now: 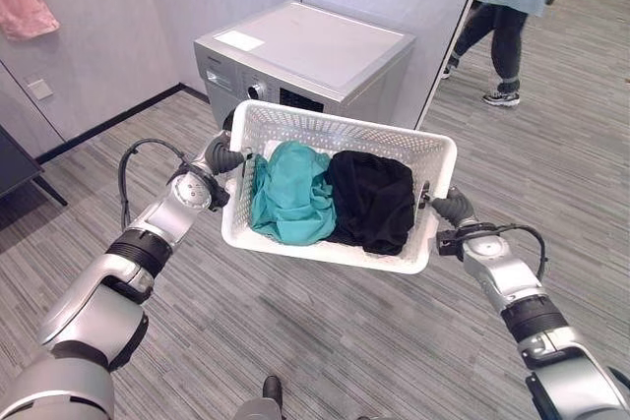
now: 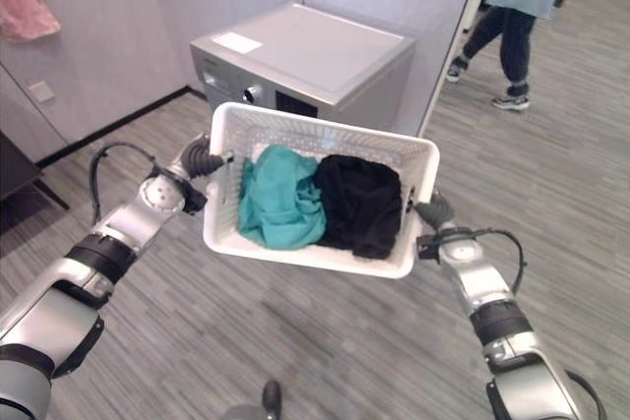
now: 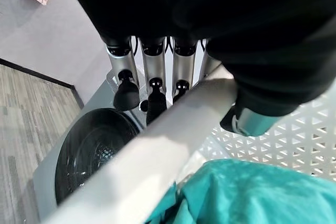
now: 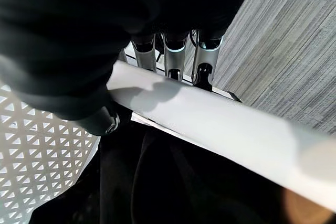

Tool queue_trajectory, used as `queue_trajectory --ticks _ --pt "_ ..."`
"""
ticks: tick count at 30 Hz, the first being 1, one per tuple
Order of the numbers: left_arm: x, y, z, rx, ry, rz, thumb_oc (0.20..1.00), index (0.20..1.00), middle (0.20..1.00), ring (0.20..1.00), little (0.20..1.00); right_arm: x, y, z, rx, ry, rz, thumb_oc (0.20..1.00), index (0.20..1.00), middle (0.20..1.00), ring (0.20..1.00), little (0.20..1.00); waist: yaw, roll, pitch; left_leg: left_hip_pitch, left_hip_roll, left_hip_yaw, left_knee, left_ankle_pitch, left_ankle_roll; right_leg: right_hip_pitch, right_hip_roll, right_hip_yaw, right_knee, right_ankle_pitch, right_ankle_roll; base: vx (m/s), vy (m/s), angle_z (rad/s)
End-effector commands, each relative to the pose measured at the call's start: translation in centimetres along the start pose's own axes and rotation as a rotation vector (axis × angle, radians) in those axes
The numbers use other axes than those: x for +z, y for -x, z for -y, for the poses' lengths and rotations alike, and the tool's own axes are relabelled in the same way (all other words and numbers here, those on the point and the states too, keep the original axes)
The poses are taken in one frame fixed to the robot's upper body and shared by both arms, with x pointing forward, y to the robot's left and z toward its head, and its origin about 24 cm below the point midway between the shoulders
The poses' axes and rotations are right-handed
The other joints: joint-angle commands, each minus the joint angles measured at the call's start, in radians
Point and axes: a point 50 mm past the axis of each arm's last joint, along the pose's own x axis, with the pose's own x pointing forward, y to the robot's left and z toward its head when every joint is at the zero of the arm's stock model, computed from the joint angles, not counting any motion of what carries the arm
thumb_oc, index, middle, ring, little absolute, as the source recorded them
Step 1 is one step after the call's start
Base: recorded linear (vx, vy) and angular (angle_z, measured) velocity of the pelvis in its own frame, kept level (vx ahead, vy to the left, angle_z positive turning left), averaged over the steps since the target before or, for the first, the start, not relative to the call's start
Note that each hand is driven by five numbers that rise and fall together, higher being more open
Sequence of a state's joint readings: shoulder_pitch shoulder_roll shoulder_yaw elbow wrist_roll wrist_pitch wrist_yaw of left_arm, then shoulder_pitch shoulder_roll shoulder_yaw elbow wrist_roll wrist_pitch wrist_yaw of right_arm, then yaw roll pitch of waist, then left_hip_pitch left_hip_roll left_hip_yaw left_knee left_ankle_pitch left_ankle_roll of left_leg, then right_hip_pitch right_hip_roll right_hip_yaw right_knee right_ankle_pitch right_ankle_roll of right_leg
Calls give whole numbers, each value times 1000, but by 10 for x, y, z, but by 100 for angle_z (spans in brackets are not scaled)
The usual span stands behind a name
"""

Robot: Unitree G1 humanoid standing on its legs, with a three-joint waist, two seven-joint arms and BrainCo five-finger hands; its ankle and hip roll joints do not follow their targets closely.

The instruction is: Grab the laundry basket,head to the washer,open it,put in the laundry and shut it.

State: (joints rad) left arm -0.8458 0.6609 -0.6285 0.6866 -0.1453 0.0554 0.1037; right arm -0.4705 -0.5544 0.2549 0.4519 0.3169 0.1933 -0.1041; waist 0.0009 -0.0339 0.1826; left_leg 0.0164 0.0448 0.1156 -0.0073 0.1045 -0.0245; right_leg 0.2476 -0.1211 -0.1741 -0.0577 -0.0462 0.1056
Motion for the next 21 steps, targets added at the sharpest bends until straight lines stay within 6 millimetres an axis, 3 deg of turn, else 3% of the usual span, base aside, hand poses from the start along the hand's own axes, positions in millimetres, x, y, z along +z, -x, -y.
queue_trajectory --ticks 1,12,13,21 --pt "22 -7 -1 42 56 111 200 200 200 200 200 51 1 11 20 16 280 200 200 200 200 200 34 26 -107 46 81 -20 97 -169 -23 -113 -14 -58 114 -51 13 0 0 0" --pt "13 -4 0 38 43 88 200 200 200 200 200 37 5 21 -10 11 245 200 200 200 200 200 27 36 -109 52 75 -19 82 -171 -21 -115 -20 -61 104 -45 16 0 0 0" --pt "-94 142 74 202 590 -151 200 200 200 200 200 -81 65 38 -161 -154 -47 200 200 200 200 200 18 52 -86 51 45 32 -60 -158 -40 -184 -19 -131 66 -52 -18 0 0 0" --pt "-104 151 81 174 593 -205 200 200 200 200 200 -93 71 36 -166 -172 -93 200 200 200 200 200 20 51 -95 65 33 34 -71 -157 -30 -166 -29 -130 58 -46 -11 14 9 -6"
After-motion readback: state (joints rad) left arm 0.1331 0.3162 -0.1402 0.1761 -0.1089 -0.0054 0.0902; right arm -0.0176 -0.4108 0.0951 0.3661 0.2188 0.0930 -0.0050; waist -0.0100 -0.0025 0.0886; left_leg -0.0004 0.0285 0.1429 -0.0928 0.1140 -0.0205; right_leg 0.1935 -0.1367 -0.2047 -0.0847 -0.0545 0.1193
